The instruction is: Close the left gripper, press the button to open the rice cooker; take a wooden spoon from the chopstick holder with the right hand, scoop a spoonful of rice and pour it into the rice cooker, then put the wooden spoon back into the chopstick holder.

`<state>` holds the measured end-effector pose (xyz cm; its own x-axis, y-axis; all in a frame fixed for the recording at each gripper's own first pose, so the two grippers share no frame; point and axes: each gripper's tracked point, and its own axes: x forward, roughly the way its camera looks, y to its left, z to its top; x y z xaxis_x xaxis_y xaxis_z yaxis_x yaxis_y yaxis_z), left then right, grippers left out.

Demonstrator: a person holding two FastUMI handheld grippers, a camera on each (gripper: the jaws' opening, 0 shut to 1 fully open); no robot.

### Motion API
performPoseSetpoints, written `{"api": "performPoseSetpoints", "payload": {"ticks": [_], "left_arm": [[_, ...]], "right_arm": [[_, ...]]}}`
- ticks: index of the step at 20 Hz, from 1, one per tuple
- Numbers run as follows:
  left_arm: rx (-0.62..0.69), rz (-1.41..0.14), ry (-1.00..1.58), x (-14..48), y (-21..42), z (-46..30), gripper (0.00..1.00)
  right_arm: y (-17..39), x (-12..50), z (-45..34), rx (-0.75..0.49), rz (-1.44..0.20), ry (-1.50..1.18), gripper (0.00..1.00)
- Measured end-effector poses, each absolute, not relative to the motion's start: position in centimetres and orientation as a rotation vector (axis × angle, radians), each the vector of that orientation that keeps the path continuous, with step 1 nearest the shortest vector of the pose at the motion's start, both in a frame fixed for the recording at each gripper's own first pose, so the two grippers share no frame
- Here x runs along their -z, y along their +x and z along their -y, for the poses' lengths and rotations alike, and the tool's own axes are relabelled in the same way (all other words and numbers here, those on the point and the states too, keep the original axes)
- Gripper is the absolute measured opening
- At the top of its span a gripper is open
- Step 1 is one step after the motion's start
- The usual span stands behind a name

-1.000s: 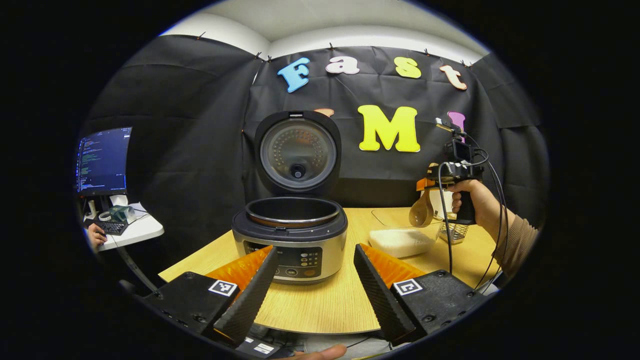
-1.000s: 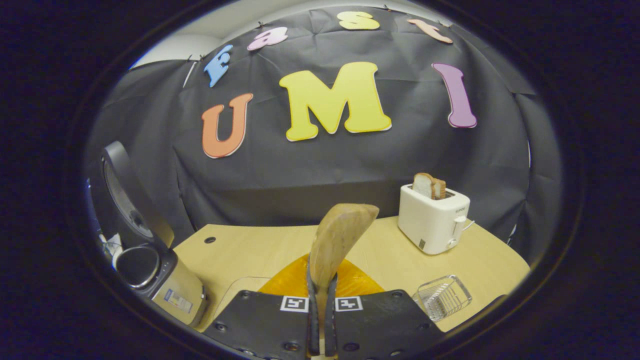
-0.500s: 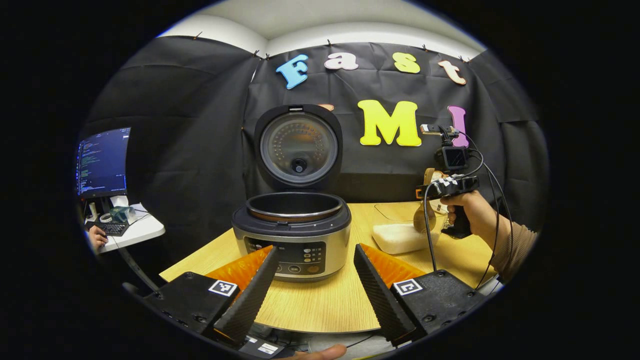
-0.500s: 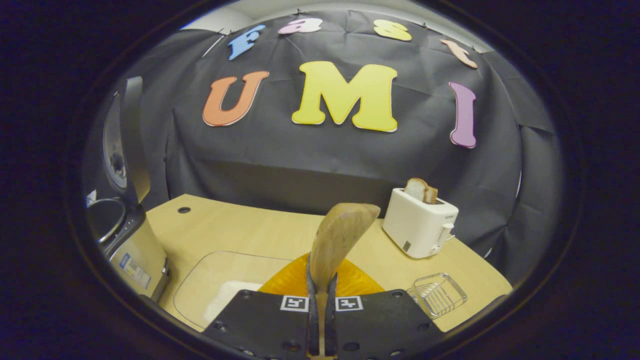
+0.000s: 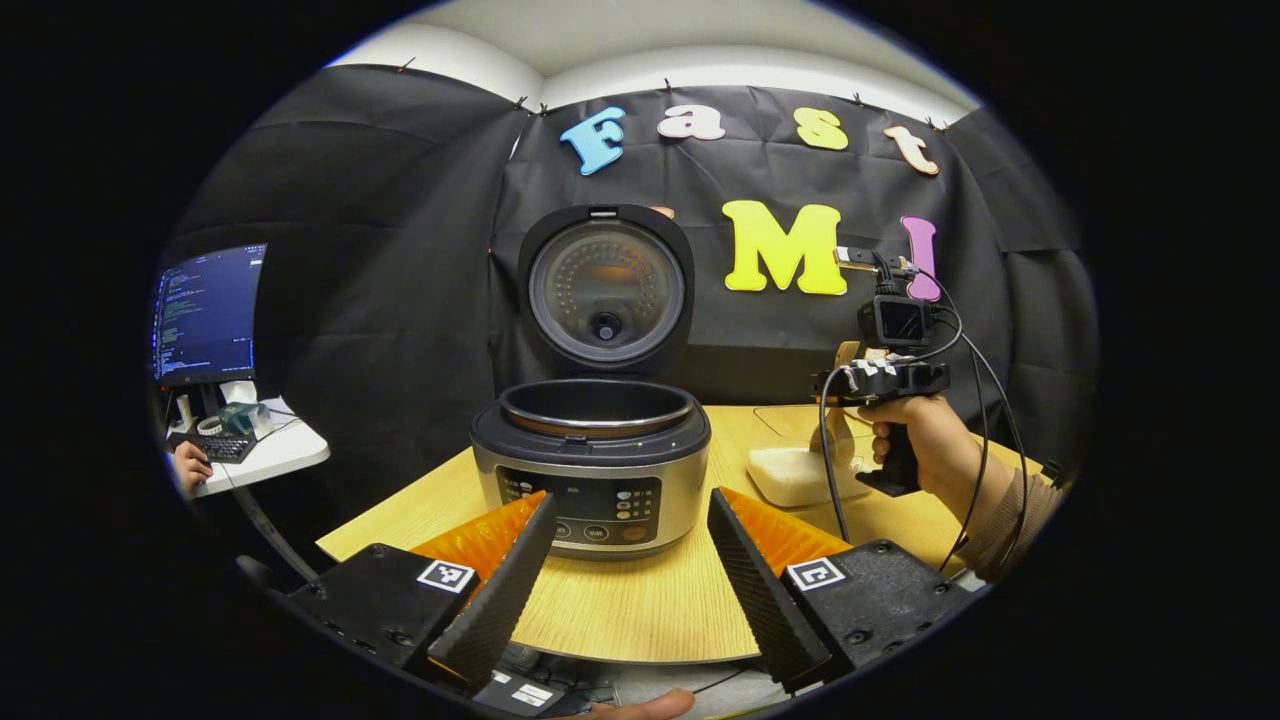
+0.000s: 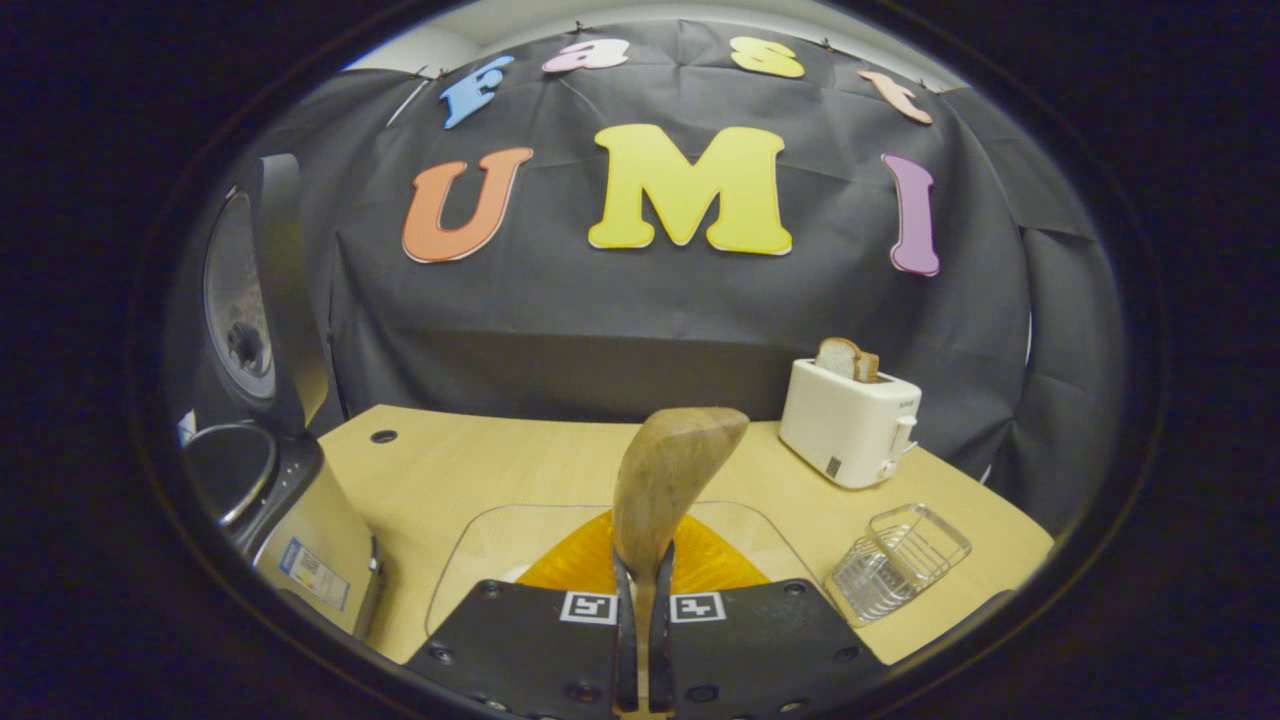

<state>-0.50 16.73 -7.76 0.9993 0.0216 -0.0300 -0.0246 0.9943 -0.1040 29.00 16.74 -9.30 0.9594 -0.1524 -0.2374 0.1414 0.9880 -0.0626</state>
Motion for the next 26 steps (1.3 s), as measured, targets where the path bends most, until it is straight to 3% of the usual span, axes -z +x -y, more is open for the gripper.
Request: {"api": "performPoseSetpoints", "payload": {"ticks": [15,26], "left_arm": [[-0.026,-0.044,-0.123,7.8,-0.5,-17.2,0.97],[-0.025,-0.061,-0.098,7.3,-0.8,-16.3,0.98]], "right_arm": [[28.6,10.6,-17.2,0.074,-0.406,0.695,0.05],[26.7,7.3,-12.9,0.070,-0.244,0.987,0.04]]}}
